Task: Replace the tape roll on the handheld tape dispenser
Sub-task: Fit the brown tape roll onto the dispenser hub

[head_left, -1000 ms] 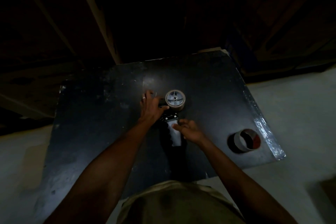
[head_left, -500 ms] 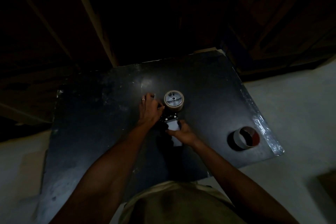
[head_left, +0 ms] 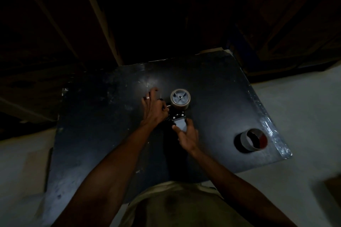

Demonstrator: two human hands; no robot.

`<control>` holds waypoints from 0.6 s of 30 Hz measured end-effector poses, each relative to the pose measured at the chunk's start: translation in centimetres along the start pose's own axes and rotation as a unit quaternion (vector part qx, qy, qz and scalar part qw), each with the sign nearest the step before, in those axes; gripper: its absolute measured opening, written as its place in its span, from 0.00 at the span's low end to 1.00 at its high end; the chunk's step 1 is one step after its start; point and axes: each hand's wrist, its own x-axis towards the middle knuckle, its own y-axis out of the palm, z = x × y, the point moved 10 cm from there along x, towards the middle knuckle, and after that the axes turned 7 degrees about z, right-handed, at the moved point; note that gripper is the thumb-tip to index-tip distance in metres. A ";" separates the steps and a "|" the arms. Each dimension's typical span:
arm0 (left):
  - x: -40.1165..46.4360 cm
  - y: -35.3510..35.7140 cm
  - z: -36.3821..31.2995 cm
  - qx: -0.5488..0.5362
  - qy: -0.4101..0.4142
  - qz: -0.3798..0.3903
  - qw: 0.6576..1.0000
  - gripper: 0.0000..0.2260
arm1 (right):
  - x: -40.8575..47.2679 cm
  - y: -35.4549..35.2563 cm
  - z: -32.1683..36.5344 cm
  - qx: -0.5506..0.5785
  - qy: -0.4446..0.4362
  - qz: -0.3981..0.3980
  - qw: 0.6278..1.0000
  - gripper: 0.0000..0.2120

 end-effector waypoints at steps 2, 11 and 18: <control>-0.3 -0.2 0.2 -0.009 0.006 -0.010 1.000 0.02 | 0.2 0.0 0.0 -0.006 -0.001 -0.004 1.000 0.26; -2.5 0.5 3.3 -0.071 -0.025 -0.052 0.996 0.01 | 3.5 -0.4 -2.7 0.006 0.038 -0.041 0.998 0.30; -3.8 1.0 4.9 -0.071 -0.028 -0.048 0.996 0.02 | 6.3 -0.5 -5.3 0.017 0.041 -0.039 0.998 0.28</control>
